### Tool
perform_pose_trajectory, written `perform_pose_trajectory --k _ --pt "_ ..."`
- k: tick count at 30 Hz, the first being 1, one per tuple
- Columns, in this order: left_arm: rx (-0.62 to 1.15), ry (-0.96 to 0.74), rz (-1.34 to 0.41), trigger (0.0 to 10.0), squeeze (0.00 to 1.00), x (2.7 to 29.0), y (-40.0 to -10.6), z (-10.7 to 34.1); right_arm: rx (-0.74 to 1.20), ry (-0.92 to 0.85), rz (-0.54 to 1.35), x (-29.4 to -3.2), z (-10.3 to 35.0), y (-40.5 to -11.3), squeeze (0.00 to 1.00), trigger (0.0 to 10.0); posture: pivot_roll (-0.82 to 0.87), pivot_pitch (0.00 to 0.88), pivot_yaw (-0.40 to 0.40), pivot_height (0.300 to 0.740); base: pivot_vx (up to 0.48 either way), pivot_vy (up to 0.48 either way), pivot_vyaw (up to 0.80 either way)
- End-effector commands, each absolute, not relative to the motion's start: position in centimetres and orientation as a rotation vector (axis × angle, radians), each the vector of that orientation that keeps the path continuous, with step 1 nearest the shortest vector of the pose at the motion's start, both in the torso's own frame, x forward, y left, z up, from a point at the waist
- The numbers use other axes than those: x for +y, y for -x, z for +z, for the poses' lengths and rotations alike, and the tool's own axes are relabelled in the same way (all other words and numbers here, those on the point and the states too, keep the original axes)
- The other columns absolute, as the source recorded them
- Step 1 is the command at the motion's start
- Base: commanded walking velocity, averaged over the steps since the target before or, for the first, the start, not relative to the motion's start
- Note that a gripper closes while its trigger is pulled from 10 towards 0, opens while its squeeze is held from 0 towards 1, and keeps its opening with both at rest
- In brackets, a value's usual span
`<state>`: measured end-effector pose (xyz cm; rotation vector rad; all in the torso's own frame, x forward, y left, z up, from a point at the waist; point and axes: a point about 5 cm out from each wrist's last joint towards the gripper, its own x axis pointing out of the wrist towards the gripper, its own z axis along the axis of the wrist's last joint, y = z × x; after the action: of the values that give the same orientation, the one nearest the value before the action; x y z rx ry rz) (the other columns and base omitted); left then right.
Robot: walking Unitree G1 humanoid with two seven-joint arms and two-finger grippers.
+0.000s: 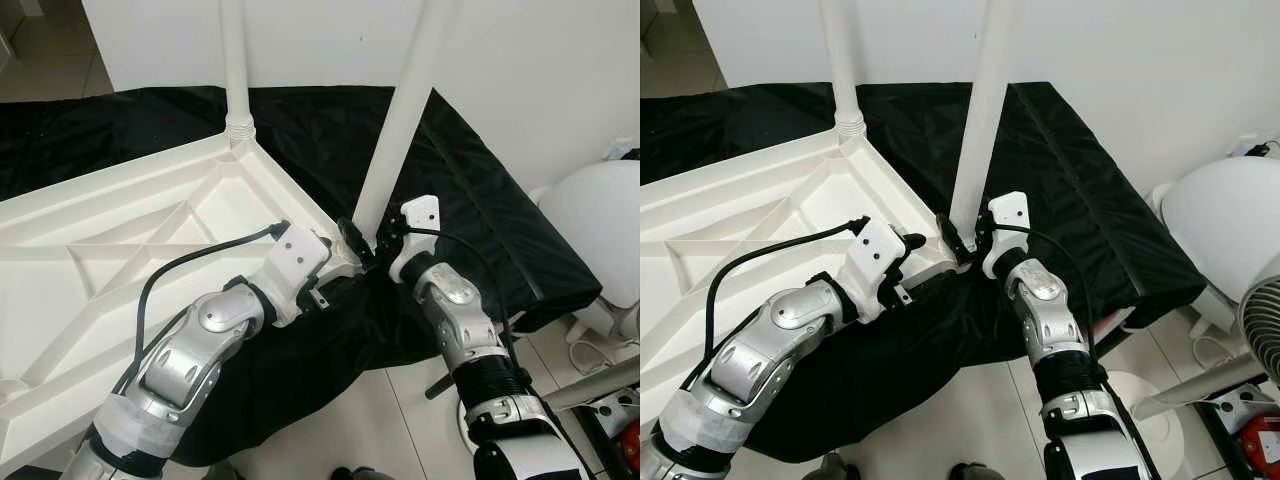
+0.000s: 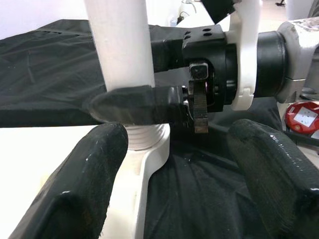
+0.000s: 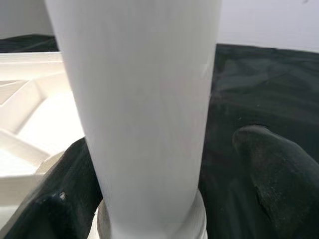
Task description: Building children table
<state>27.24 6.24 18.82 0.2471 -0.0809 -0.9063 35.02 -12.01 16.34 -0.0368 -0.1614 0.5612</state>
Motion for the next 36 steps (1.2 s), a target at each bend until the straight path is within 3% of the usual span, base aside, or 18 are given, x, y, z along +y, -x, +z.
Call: perform_pose_trajectory --k 1,2,3,5,6,8,9,10,11,13,23,24,30,36 --pt "-0.107 -0.256 -0.940 10.0 0.00 5.6 -26.7 19.1 -0.154 0.053 0.610 -11.8 16.3 -35.2 0.00 9.6 0.09 0.087 -0.060 0.740 0.000 0.000 0.00" --pt "-0.110 -0.256 -0.939 10.0 0.00 5.5 -26.6 19.1 -0.151 0.061 0.630 -11.7 16.3 -35.2 0.00 9.1 0.09 0.087 -0.060 0.740 0.000 0.000 0.00" --pt "-0.110 -0.254 -0.938 10.0 0.00 5.3 -26.6 19.2 -0.148 0.085 0.661 -11.6 16.2 -35.4 0.00 4.8 0.09 0.087 -0.060 0.740 0.000 0.000 0.00" --pt "-0.110 -0.254 -0.938 10.0 0.00 5.3 -26.6 19.2 -0.148 0.085 0.661 -11.6 16.2 -35.4 0.00 4.8 0.09 0.087 -0.060 0.740 0.000 0.000 0.00" --pt "-0.111 -0.251 -0.937 10.0 0.00 5.2 -26.6 19.3 -0.146 0.106 0.678 -11.6 16.2 -35.7 0.00 4.0 0.09 0.087 -0.058 0.740 0.000 0.000 0.00" --pt "-0.111 -0.251 -0.936 10.0 0.00 5.2 -26.6 19.3 -0.145 0.110 0.681 -11.6 16.2 -35.7 0.00 4.0 0.09 0.087 -0.058 0.740 0.000 0.000 0.00" --pt "-0.114 -0.251 -0.938 10.0 0.00 5.1 -26.7 19.3 -0.146 0.123 0.690 -11.5 16.2 -35.9 0.00 2.2 0.09 0.087 -0.056 0.740 0.000 0.000 0.00" --pt "-0.114 -0.251 -0.938 10.0 0.00 5.1 -26.7 19.3 -0.146 0.123 0.690 -11.5 16.2 -35.9 0.00 2.2 0.09 0.087 -0.056 0.740 0.000 0.000 0.00" --pt "-0.115 -0.252 -0.940 10.0 0.00 5.0 -26.7 19.3 -0.147 0.133 0.699 -11.5 16.2 -36.0 0.00 3.1 0.09 0.087 -0.056 0.740 0.000 0.000 0.00" --pt "-0.119 -0.254 -0.944 10.0 0.00 4.8 -26.7 19.3 -0.144 0.140 0.711 -11.5 16.2 -36.1 0.00 0.0 0.09 0.087 -0.058 0.740 0.000 0.000 0.00" --pt "-0.128 -0.259 -0.944 10.0 0.00 4.7 -26.6 19.4 -0.106 0.131 0.687 -11.9 15.4 -36.2 0.00 0.0 0.08 0.089 -0.062 0.740 0.000 0.000 0.00" --pt "-0.131 -0.257 -0.942 10.0 0.00 4.7 -26.6 19.4 -0.096 0.115 0.659 -12.1 15.0 -36.1 0.00 10.0 0.08 0.088 -0.063 0.740 0.000 0.000 0.00" --pt "-0.137 -0.256 -0.939 10.0 0.00 4.7 -26.7 19.5 -0.074 0.064 0.593 -12.0 14.6 -36.0 0.00 10.0 0.08 0.087 -0.066 0.740 0.000 0.000 0.00" --pt "-0.148 -0.262 -0.935 10.0 0.00 4.7 -26.8 19.6 -0.092 -0.033 0.382 -11.3 14.8 -35.7 0.00 10.0 0.07 0.080 -0.073 0.740 0.000 0.000 0.00"
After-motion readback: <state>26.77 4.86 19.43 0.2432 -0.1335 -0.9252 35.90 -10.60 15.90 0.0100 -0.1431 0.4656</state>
